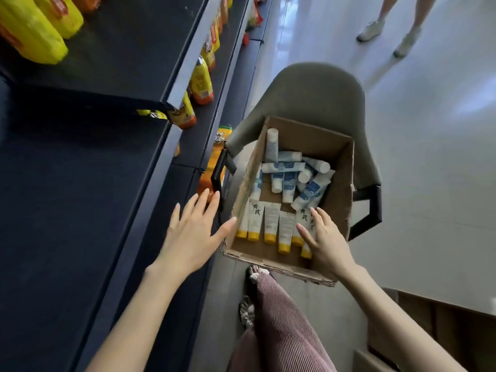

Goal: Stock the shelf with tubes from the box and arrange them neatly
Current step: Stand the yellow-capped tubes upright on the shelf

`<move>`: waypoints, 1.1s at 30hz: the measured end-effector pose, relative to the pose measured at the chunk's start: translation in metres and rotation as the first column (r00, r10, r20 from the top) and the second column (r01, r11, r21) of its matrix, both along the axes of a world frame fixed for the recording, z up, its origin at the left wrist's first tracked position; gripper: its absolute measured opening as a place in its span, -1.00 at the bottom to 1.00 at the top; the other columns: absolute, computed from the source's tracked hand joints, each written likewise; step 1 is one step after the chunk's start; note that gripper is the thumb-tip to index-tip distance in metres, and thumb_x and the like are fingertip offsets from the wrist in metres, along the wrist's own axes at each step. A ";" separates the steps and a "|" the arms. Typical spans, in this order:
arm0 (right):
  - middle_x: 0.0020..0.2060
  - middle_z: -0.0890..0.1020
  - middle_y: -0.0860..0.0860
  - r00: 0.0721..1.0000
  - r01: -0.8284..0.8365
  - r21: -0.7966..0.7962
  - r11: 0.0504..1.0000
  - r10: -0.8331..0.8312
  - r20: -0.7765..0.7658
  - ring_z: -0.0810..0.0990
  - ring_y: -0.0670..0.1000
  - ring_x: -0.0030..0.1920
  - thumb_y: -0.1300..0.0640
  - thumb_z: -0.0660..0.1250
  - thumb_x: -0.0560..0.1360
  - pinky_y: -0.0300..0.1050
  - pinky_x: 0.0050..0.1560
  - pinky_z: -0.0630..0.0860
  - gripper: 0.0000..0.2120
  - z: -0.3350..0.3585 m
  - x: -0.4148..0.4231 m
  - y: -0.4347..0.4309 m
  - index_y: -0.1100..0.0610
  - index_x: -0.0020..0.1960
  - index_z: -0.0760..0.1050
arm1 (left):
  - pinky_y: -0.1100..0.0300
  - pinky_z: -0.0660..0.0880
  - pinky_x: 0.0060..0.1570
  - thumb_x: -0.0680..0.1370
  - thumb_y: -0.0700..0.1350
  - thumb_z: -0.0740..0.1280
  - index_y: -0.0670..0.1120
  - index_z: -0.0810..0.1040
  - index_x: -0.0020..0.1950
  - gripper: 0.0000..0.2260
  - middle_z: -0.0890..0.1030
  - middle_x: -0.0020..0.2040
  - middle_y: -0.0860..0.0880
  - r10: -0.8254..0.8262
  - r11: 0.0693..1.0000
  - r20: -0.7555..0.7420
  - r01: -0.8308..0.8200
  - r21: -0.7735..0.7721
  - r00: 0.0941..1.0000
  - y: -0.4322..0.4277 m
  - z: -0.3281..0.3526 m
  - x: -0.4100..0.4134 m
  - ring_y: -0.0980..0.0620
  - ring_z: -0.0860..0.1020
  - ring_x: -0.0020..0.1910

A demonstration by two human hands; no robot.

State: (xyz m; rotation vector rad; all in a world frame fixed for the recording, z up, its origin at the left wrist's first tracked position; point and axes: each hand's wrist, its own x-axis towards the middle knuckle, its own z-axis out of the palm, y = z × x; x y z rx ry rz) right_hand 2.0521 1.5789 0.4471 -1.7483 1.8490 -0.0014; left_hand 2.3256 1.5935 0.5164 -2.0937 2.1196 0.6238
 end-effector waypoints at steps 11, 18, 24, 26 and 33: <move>0.43 0.24 0.24 0.968 0.201 0.391 0.898 -0.245 0.063 0.31 0.23 0.40 -0.01 0.17 0.61 0.05 0.34 0.29 -0.41 -0.133 0.024 -0.019 0.20 0.52 0.05 | 0.02 -0.14 0.47 0.43 0.39 -0.28 0.11 -0.20 0.54 -0.28 -0.13 0.57 0.05 -0.075 0.991 -0.046 0.079 0.104 0.996 -0.035 -0.086 -0.018 0.05 -0.12 0.54; 0.36 0.17 0.24 0.945 0.301 0.434 0.849 -0.327 -0.015 0.46 0.32 0.20 0.12 0.21 0.57 0.09 0.20 0.41 -0.43 -0.188 0.048 -0.026 0.10 0.49 0.05 | 0.07 -0.17 0.46 0.47 0.36 -0.22 0.11 -0.19 0.54 -0.32 -0.14 0.57 0.06 -0.039 0.994 -0.079 0.047 0.102 0.996 -0.039 -0.117 -0.024 0.08 -0.14 0.54; 0.35 0.16 0.18 0.870 0.483 0.326 0.812 -0.489 -0.071 0.53 0.28 0.06 0.27 0.21 0.53 0.02 -0.01 0.43 -0.46 -0.207 0.061 -0.032 0.12 0.44 0.10 | 0.04 -0.16 0.47 0.47 0.35 -0.26 0.10 -0.24 0.53 -0.32 -0.18 0.57 0.04 -0.041 0.991 -0.056 0.047 0.124 0.998 -0.034 -0.123 -0.028 0.06 -0.16 0.54; 0.35 0.17 0.19 0.836 0.532 0.310 0.788 -0.547 -0.041 0.52 0.31 0.09 0.26 0.25 0.51 0.06 0.04 0.45 -0.46 -0.209 0.061 -0.036 0.15 0.43 0.15 | 0.03 -0.17 0.47 0.47 0.34 -0.28 0.10 -0.27 0.53 -0.32 -0.20 0.57 0.03 -0.076 0.988 -0.030 0.079 0.132 0.997 -0.032 -0.125 -0.031 0.05 -0.17 0.54; 0.24 0.55 0.19 0.455 0.655 0.540 0.529 -0.846 0.277 0.55 0.14 0.20 0.24 0.40 0.47 -0.02 0.20 0.49 -0.53 -0.196 0.045 -0.055 0.26 0.34 0.39 | 0.02 -0.15 0.47 0.51 0.36 -0.26 0.09 -0.21 0.54 -0.34 -0.16 0.57 0.03 -0.036 0.990 -0.062 0.044 0.131 0.997 -0.028 -0.121 -0.031 0.05 -0.14 0.54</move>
